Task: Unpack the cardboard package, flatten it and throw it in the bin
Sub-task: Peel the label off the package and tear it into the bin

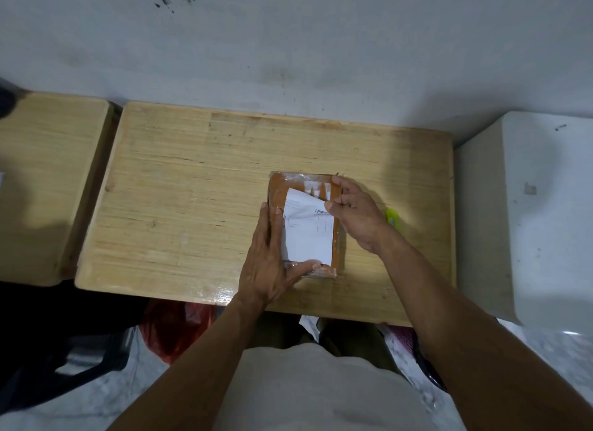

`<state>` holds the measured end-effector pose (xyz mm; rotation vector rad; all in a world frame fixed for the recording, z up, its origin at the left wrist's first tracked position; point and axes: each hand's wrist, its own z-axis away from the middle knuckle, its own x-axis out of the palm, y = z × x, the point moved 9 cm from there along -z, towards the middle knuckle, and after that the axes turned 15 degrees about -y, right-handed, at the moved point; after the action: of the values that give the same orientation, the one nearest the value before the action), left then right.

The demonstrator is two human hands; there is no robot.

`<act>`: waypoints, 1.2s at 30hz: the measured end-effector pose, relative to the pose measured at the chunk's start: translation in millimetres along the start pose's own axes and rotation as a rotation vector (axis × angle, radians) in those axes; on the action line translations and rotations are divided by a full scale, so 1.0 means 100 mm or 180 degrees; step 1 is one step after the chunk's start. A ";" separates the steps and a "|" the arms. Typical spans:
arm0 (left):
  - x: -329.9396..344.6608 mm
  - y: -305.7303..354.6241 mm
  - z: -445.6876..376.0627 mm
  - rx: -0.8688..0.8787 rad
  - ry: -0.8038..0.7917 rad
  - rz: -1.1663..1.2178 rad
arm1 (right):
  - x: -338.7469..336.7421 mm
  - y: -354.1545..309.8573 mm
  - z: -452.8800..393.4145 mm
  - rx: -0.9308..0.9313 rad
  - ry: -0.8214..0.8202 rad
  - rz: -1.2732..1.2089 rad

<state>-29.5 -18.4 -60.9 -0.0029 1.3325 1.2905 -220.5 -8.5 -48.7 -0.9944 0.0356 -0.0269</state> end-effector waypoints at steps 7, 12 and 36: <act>-0.01 0.02 0.00 0.0066 -0.0011 0.0059 | 0.05 0.03 0.05 0.0029 -0.0521 -0.0479; 0.00 0.00 0.01 0.0059 -0.0052 0.0072 | 0.03 0.08 0.09 -0.0106 -0.0611 -0.0938; -0.07 0.01 0.04 -0.0118 -0.0201 0.0108 | -0.61 -0.25 0.35 -0.0205 0.0888 -0.0474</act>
<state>-25.2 -20.3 -53.7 0.0346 1.2596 1.3333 -280.5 9.5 -7.8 -1.0503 0.2189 -0.3026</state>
